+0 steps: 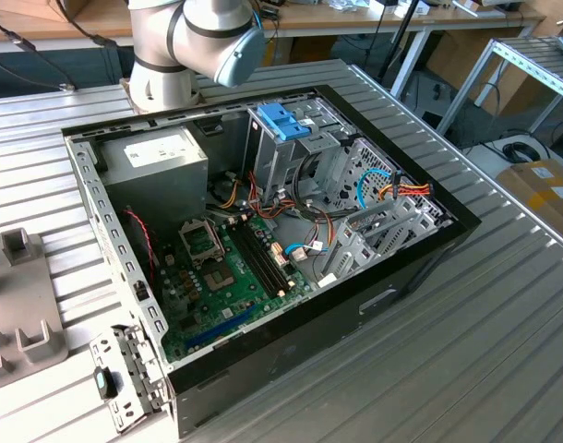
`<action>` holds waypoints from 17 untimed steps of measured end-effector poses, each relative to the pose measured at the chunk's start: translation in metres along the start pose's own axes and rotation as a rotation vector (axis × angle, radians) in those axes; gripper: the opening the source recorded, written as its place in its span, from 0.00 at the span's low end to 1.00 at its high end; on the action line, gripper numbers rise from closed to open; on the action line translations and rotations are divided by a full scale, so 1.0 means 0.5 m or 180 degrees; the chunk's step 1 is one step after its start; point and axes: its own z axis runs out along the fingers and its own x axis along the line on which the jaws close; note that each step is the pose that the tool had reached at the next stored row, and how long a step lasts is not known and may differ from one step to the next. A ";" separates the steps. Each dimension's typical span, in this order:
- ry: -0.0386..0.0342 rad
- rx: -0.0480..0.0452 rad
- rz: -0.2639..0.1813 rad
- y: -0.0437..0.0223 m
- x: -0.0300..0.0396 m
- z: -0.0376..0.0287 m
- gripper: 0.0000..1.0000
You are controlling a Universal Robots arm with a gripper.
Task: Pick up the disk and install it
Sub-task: 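Pick up the disk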
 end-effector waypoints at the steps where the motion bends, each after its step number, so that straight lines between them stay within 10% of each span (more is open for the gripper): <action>1: 0.0000 0.0000 0.0000 0.000 -0.002 0.000 0.54; 17: 0.0000 0.0000 0.0000 0.001 -0.018 0.010 0.54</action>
